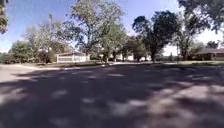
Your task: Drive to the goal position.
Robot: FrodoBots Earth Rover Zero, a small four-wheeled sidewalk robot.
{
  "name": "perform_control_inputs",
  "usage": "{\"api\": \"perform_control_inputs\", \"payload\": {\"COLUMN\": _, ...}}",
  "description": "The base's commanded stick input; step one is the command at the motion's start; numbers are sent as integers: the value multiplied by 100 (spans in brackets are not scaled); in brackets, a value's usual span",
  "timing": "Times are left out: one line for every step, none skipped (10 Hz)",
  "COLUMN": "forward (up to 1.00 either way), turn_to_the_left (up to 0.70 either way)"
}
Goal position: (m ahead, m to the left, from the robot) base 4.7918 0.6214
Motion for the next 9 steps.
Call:
{"api": "perform_control_inputs", "payload": {"forward": 70, "turn_to_the_left": 0}}
{"api": "perform_control_inputs", "payload": {"forward": 70, "turn_to_the_left": 0}}
{"api": "perform_control_inputs", "payload": {"forward": 70, "turn_to_the_left": 0}}
{"api": "perform_control_inputs", "payload": {"forward": 70, "turn_to_the_left": 0}}
{"api": "perform_control_inputs", "payload": {"forward": 70, "turn_to_the_left": 0}}
{"api": "perform_control_inputs", "payload": {"forward": 70, "turn_to_the_left": 0}}
{"api": "perform_control_inputs", "payload": {"forward": 70, "turn_to_the_left": 0}}
{"api": "perform_control_inputs", "payload": {"forward": 70, "turn_to_the_left": -35}}
{"api": "perform_control_inputs", "payload": {"forward": 70, "turn_to_the_left": -18}}
